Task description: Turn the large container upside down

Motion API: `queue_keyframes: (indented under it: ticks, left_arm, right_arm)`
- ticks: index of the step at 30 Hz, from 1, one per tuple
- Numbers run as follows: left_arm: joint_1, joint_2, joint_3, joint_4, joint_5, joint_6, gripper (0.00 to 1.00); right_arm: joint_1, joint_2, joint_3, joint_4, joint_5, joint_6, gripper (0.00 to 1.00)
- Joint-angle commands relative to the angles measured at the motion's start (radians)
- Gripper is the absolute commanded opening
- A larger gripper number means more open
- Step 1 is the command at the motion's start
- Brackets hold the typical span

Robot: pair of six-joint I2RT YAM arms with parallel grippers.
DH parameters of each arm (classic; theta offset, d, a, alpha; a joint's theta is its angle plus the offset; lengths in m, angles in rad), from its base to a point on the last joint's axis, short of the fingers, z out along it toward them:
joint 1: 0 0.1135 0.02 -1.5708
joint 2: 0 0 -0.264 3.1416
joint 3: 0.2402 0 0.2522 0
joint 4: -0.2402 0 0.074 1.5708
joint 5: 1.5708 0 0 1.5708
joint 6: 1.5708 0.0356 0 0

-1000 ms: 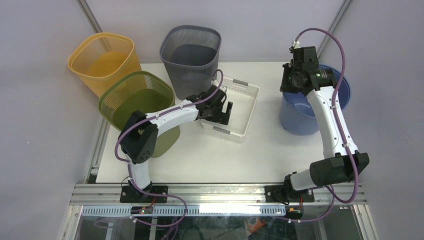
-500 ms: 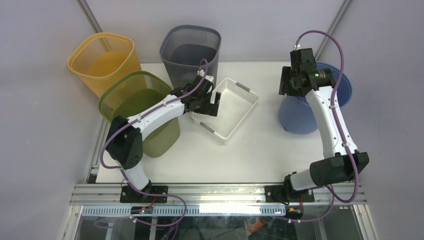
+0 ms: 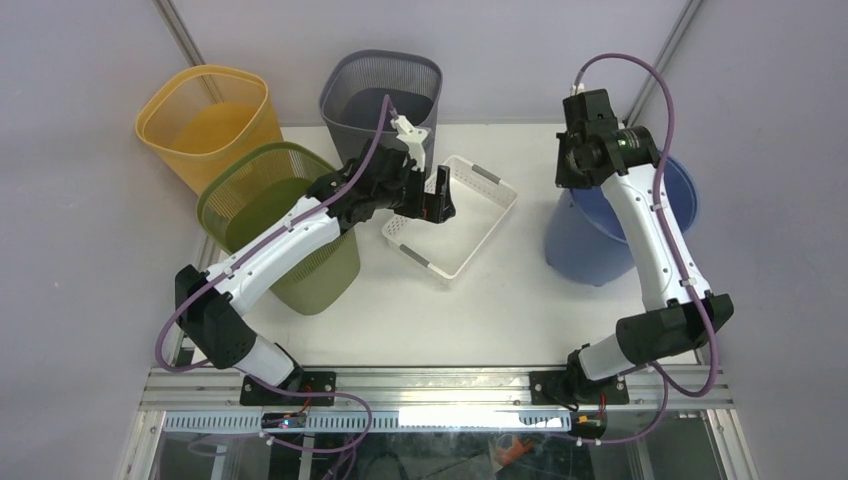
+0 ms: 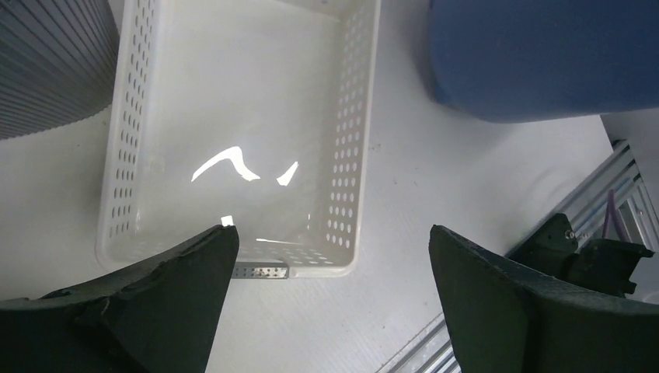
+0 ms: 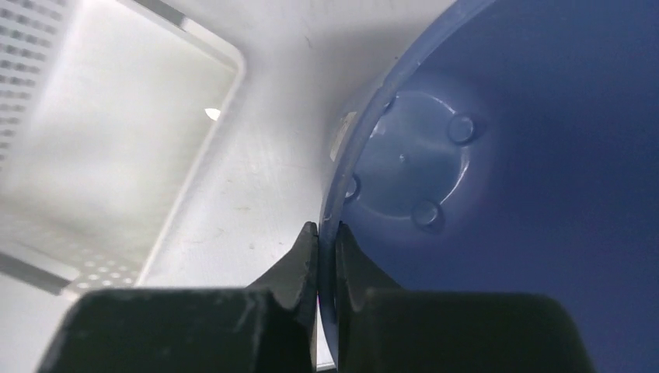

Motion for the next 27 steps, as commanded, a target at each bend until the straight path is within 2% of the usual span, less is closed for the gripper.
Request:
queue_keyframes:
  ticks: [1,6,12,18,23,27]
  left_arm:
    - [-0.001,-0.054,0.029,0.04,0.051,-0.023,0.99]
    - [-0.001,-0.06,-0.009,0.049,0.059,-0.038,0.99]
    - [-0.002,-0.082,-0.044,0.064,0.072,-0.045,0.99]
    - [-0.002,-0.07,-0.048,0.079,0.119,-0.045,0.99]
    - [-0.001,-0.052,-0.052,0.088,0.142,-0.051,0.99]
    - [-0.002,-0.042,-0.052,0.094,0.161,-0.053,0.99]
  right_arm:
    - [0.014,-0.036,0.122,0.076,-0.171,0.096,0.0]
    - [0.015,-0.091,0.096,0.145,-0.263,0.206,0.0]
    - [-0.024,-0.225,-0.002,0.231,-0.203,0.35,0.0]
    - [-0.097,-0.387,-0.166,0.299,-0.109,0.515,0.0]
    - [-0.101,-0.615,-0.451,0.388,0.046,0.771,0.0]
    - [-0.101,-0.742,-0.551,0.335,0.196,0.896,0.0]
